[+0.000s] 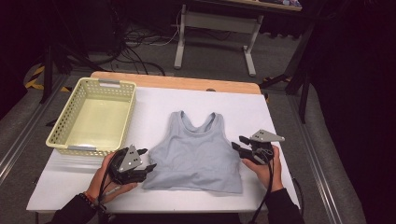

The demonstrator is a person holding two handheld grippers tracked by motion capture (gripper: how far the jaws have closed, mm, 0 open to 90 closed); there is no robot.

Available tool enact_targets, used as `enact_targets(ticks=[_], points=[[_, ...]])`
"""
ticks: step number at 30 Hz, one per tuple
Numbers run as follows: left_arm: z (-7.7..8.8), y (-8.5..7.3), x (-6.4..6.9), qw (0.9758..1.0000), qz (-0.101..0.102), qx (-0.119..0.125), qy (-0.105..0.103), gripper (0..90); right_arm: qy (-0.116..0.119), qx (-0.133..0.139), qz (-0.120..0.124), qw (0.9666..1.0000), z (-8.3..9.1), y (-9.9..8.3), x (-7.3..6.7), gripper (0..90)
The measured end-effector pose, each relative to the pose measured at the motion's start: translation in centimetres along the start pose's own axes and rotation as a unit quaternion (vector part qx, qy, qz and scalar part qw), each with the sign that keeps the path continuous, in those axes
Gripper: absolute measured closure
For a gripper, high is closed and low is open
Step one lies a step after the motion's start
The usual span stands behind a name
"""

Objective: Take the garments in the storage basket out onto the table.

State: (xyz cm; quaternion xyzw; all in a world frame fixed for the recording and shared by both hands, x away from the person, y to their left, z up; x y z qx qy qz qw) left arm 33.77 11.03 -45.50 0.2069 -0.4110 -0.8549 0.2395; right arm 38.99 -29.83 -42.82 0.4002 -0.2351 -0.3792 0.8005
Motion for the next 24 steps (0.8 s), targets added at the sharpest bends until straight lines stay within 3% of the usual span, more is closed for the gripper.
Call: enact_targets(ticks=[2, 4, 6, 8, 12, 13, 14, 15, 18, 24], points=[[-0.6, -0.1, 0.2, 1.0000, 0.002, -0.006, -0.008, 40.7, 0.015, -0.027, -0.012, 0.9995, -0.2, -1.5, -0.4, 51.5], [-1.3, -0.3, 0.7, 0.9996, 0.001, -0.014, -0.024, 40.7, 0.019, -0.033, -0.015, 0.9992, -0.3, -1.8, -0.5, 51.8], [-2.0, -0.4, 1.5, 0.9991, -0.016, -0.025, -0.028, 41.1, 0.021, -0.049, -0.012, 0.9985, -0.6, -2.9, -0.4, 55.4], [-2.9, -0.4, 2.1, 0.9984, -0.024, -0.040, -0.032, 44.5, 0.031, -0.063, -0.028, 0.9972, -1.3, -3.7, 0.0, 57.8], [-3.8, -0.1, 1.8, 0.9982, 0.002, -0.041, -0.044, 50.8, 0.032, -0.058, -0.027, 0.9975, -1.6, -3.8, 0.1, 66.7], [-4.0, -0.1, 1.6, 0.9978, 0.008, -0.047, -0.046, 61.5, 0.031, -0.056, -0.024, 0.9977, -1.5, -3.7, 0.0, 74.4], [-4.1, 0.0, 1.5, 0.9976, 0.009, -0.047, -0.050, 61.5, 0.031, -0.056, -0.024, 0.9977, -1.5, -3.7, 0.0, 74.4], [-4.1, 0.0, 1.5, 0.9971, 0.008, -0.050, -0.058, 74.8, 0.017, -0.055, -0.009, 0.9983, -1.4, -3.6, -0.1, 78.6], [-4.2, 0.2, 1.3, 0.9973, 0.001, -0.052, -0.052, 83.2, 0.014, -0.049, -0.010, 0.9987, -1.1, -3.4, -0.1, 80.0], [-3.1, 1.5, 0.1, 0.9997, 0.012, -0.013, -0.017, 86.7, -0.034, 0.004, -0.010, 0.9994, 0.1, -2.3, 0.2, 80.9]])
Point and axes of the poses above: each handheld gripper's, and its own axes: z roughly backward along the jaws, y roughly out of its top, x roughly to its right, the point moved 2 cm from there along -z, roughly forward along the jaws, and after that the axes turned 1 degree about z, right-handed, at the moved point
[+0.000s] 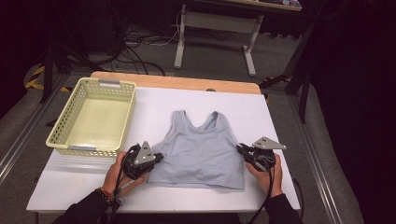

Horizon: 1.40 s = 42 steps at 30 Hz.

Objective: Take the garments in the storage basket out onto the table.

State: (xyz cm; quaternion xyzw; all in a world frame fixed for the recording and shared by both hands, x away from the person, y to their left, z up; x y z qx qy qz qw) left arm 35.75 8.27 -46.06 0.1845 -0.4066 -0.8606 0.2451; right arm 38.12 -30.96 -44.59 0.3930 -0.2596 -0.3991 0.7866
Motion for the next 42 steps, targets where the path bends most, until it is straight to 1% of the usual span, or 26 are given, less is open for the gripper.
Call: enact_targets(ticks=[2, 5, 9, 11, 13, 14, 15, 16, 18, 19, 20, 22, 23, 25, 26, 28, 29, 30, 31, 33, 35, 37, 38, 39, 40, 42], points=[[0.1, 0.3, -0.5, 1.0000, 0.004, 0.003, 0.005, 86.7, -0.012, 0.009, 0.003, 0.9999, 0.0, 0.4, 0.0, 80.8], [0.2, 0.4, -0.8, 0.9999, 0.006, 0.004, 0.010, 85.0, -0.014, 0.010, 0.002, 0.9998, -0.1, 0.5, 0.0, 80.6], [0.9, 0.0, -0.7, 0.9999, 0.006, 0.010, 0.012, 75.6, -0.020, 0.005, -0.006, 0.9998, -0.4, 0.5, 0.0, 67.3], [1.2, 0.0, -0.5, 0.9999, 0.003, 0.014, 0.009, 74.1, -0.024, 0.008, -0.009, 0.9996, -0.2, 0.5, 0.1, 65.8], [2.0, 0.1, 0.3, 0.9994, -0.013, 0.030, 0.006, 73.8, -0.020, 0.038, -0.014, 0.9990, 1.1, 0.9, -0.1, 71.1], [2.0, 0.1, 0.3, 0.9994, -0.013, 0.030, 0.006, 73.7, -0.020, 0.038, -0.014, 0.9990, 1.1, 0.9, -0.1, 71.1], [2.4, 0.4, 1.0, 0.9989, -0.022, 0.040, -0.006, 73.5, -0.005, 0.066, -0.008, 0.9978, 2.2, 1.5, -0.6, 82.8], [2.4, 0.4, 1.0, 0.9989, -0.022, 0.040, -0.006, 73.0, -0.005, 0.066, -0.008, 0.9978, 2.2, 1.5, -0.6, 82.8], [2.2, 0.4, 2.0, 0.9975, -0.033, 0.047, -0.041, 73.1, 0.012, 0.080, 0.004, 0.9967, 2.7, 1.9, -1.6, 90.0], [1.8, 0.4, 2.5, 0.9967, -0.039, 0.040, -0.059, 74.4, 0.016, 0.083, 0.010, 0.9964, 2.7, 2.0, -2.2, 90.0], [1.4, 0.3, 3.0, 0.9960, -0.045, 0.030, -0.071, 77.6, 0.039, 0.079, 0.018, 0.9959, 2.4, 1.9, -3.5, 90.0], [0.6, 0.0, 3.6, 0.9956, -0.062, 0.005, -0.070, 78.4, 0.045, 0.073, 0.023, 0.9960, 2.3, 1.8, -3.9, 90.0], [0.1, -0.3, 3.8, 0.9951, -0.068, -0.008, -0.071, 79.8, 0.066, 0.057, 0.038, 0.9954, 1.6, 1.3, -5.2, 90.0], [-0.5, -0.7, 3.6, 0.9948, -0.064, -0.022, -0.076, 80.1, 0.071, 0.051, 0.044, 0.9951, 1.4, 1.0, -5.6, 90.0], [-0.8, -1.0, 3.4, 0.9947, -0.057, -0.035, -0.079, 81.1, 0.087, 0.028, 0.066, 0.9936, 0.7, 0.4, -6.9, 90.0], [-0.9, -1.1, 3.2, 0.9946, -0.053, -0.035, -0.082, 81.1, 0.087, 0.021, 0.076, 0.9931, 0.5, 0.2, -7.3, 90.0], [-0.9, -1.2, 3.0, 0.9943, -0.045, -0.035, -0.090, 81.1, 0.084, 0.010, 0.088, 0.9925, 0.2, 0.0, -7.6, 90.0], [-1.0, -1.2, 2.8, 0.9941, -0.044, -0.034, -0.093, 81.1, 0.082, -0.001, 0.095, 0.9921, -0.2, -0.4, -7.9, 90.0], [-1.0, -1.2, 2.7, 0.9939, -0.043, -0.032, -0.096, 81.1, 0.072, -0.017, 0.113, 0.9909, -0.8, -0.9, -8.2, 90.0], [-1.0, -1.3, 2.7, 0.9938, -0.040, -0.034, -0.098, 81.2, 0.058, -0.028, 0.134, 0.9889, -1.2, -1.3, -8.3, 90.0], [-1.0, -1.3, 2.7, 0.9936, -0.043, -0.034, -0.099, 81.2, 0.048, -0.030, 0.139, 0.9887, -1.2, -1.3, -7.9, 90.0], [-1.1, -1.3, 2.7, 0.9935, -0.043, -0.033, -0.100, 81.3, 0.042, -0.032, 0.138, 0.9890, -1.2, -1.3, -7.6, 90.0], [-1.0, -1.3, 2.6, 0.9935, -0.042, -0.033, -0.101, 81.3, 0.027, -0.033, 0.134, 0.9901, -1.2, -1.4, -6.8, 90.0], [-1.1, -1.3, 2.6, 0.9934, -0.044, -0.030, -0.102, 81.3, 0.022, -0.034, 0.126, 0.9911, -1.2, -1.5, -6.4, 90.0], [-1.1, -1.3, 2.6, 0.9932, -0.044, -0.030, -0.103, 81.3, 0.007, -0.036, 0.108, 0.9935, -1.0, -1.7, -4.9, 90.0], [-1.2, -1.3, 2.5, 0.9929, -0.041, -0.030, -0.107, 81.4, -0.006, -0.039, 0.091, 0.9951, -1.0, -2.0, -3.8, 90.0]])
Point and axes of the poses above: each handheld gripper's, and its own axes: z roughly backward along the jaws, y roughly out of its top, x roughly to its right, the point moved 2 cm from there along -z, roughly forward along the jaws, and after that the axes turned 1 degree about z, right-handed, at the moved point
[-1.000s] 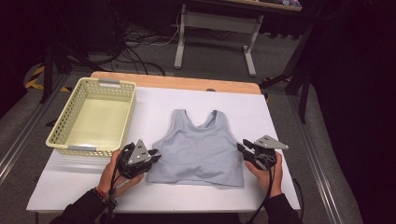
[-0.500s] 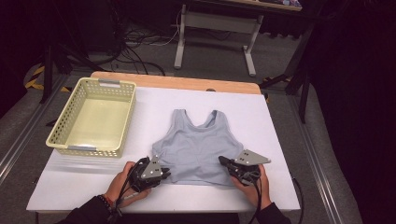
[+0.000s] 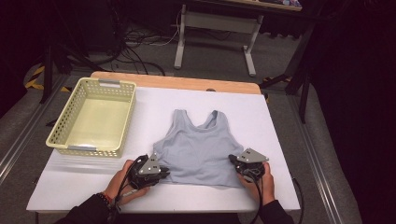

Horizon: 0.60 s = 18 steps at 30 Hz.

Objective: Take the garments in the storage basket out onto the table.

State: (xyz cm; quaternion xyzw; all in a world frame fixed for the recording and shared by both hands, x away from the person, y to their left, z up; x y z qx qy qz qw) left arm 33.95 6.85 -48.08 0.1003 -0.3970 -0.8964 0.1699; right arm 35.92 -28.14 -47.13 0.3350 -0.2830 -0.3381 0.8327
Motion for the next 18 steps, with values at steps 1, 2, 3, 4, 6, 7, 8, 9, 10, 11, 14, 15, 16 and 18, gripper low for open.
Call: enact_targets(ticks=[1, 2, 3, 4, 6, 7, 8, 9, 10, 11, 14, 15, 16, 18], points=[[0.0, 0.0, 0.0, 1.0000, 0.000, 0.000, 0.000, 81.4, 0.000, 0.000, 0.000, 1.0000, 0.0, 0.0, 0.0, 90.0], [0.0, 0.0, 0.0, 1.0000, 0.002, 0.001, -0.001, 81.4, -0.002, 0.001, -0.024, 0.9997, -0.1, -0.4, 1.1, 90.0], [0.0, 0.0, 0.0, 1.0000, 0.002, 0.001, -0.001, 81.5, -0.002, 0.001, -0.024, 0.9997, -0.1, -0.4, 1.1, 90.0], [0.0, -0.1, 0.0, 1.0000, 0.001, 0.003, -0.001, 81.5, -0.005, 0.000, -0.029, 0.9996, -0.1, -0.4, 1.4, 90.0], [0.0, -0.1, 0.1, 1.0000, -0.001, 0.003, 0.001, 81.5, -0.012, -0.004, -0.042, 0.9990, -0.4, -0.5, 2.1, 90.0], [0.0, -0.1, 0.1, 1.0000, -0.002, 0.002, 0.001, 81.6, -0.009, -0.005, -0.048, 0.9988, -0.4, -0.5, 2.2, 90.0], [0.0, -0.1, 0.0, 1.0000, -0.002, 0.002, 0.000, 81.8, -0.009, -0.006, -0.048, 0.9988, -0.5, -0.5, 2.3, 90.0], [0.0, -0.1, -0.1, 1.0000, -0.001, 0.002, -0.004, 81.8, -0.010, -0.006, -0.046, 0.9989, -0.5, -0.4, 2.3, 90.0], [0.0, 0.0, -0.2, 1.0000, 0.002, 0.001, -0.010, 82.0, -0.011, -0.006, -0.044, 0.9989, -0.5, -0.4, 2.2, 90.0], [0.0, 0.0, -0.3, 0.9999, 0.004, 0.001, -0.013, 82.6, -0.012, -0.006, -0.042, 0.9990, -0.5, -0.5, 2.2, 90.0], [-0.1, 0.0, -0.4, 0.9998, 0.003, 0.002, -0.019, 83.5, -0.014, -0.007, -0.039, 0.9991, -0.5, -0.4, 2.1, 90.0], [-0.1, 0.0, -0.4, 0.9998, 0.003, 0.002, -0.019, 83.6, -0.014, -0.007, -0.039, 0.9991, -0.5, -0.4, 2.1, 90.0], [-0.1, 0.0, -0.4, 0.9998, 0.002, 0.002, -0.020, 83.7, -0.016, -0.007, -0.037, 0.9992, -0.6, -0.4, 2.0, 90.0], [-0.2, 0.1, -0.5, 0.9997, 0.001, 0.000, -0.023, 84.2, -0.019, -0.008, -0.033, 0.9992, -0.6, -0.4, 2.0, 90.0]])
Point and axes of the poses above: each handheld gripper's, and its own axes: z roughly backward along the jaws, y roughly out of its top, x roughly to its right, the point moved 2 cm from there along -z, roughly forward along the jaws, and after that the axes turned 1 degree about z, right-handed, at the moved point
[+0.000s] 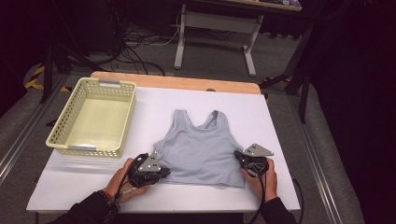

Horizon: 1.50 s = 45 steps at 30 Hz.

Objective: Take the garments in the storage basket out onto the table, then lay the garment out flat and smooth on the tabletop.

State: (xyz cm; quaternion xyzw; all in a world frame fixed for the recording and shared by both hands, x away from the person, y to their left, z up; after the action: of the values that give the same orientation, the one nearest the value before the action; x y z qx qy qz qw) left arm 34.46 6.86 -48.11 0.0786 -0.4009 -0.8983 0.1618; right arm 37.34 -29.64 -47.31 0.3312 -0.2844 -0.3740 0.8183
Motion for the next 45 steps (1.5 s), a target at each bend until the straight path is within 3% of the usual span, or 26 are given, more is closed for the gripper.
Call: enact_targets(ticks=[16, 27, 32, 38, 39, 41, 42, 43, 45], points=[[0.1, 0.0, 0.4, 0.9998, -0.015, -0.002, 0.013, 89.3, 0.015, -0.002, -0.015, 0.9998, -0.1, 0.0, 0.4, 90.0], [0.2, 0.0, 0.4, 0.9998, -0.016, 0.000, 0.008, 89.9, 0.018, -0.003, -0.019, 0.9997, -0.1, 0.0, 0.4, 90.0], [0.5, 0.2, 1.0, 0.9998, -0.019, -0.001, 0.006, 90.0, 0.021, -0.001, -0.022, 0.9995, 0.0, 0.0, 0.5, 90.0], [2.3, 1.8, 1.8, 0.9986, -0.039, 0.030, 0.019, 89.9, 0.025, 0.005, -0.024, 0.9994, 0.2, 0.1, 0.6, 90.0], [3.2, 2.5, 1.7, 0.9978, -0.034, 0.051, 0.025, 89.9, 0.027, 0.023, -0.031, 0.9989, 0.9, 0.6, 0.5, 90.0], [3.6, 3.1, 1.6, 0.9972, -0.028, 0.066, 0.025, 90.0, 0.026, 0.031, -0.031, 0.9987, 1.3, 0.9, 0.4, 90.0], [3.8, 3.7, 1.5, 0.9964, -0.028, 0.074, 0.031, 90.0, 0.036, 0.059, -0.029, 0.9972, 2.3, 1.9, -0.4, 90.0], [3.7, 4.8, 1.4, 0.9954, -0.029, 0.082, 0.041, 90.0, 0.040, 0.066, -0.024, 0.9968, 2.6, 2.3, -0.7, 90.0], [3.4, 5.5, 1.3, 0.9950, -0.029, 0.085, 0.044, 90.0, 0.046, 0.073, -0.012, 0.9962, 2.8, 2.9, -1.5, 90.0]])
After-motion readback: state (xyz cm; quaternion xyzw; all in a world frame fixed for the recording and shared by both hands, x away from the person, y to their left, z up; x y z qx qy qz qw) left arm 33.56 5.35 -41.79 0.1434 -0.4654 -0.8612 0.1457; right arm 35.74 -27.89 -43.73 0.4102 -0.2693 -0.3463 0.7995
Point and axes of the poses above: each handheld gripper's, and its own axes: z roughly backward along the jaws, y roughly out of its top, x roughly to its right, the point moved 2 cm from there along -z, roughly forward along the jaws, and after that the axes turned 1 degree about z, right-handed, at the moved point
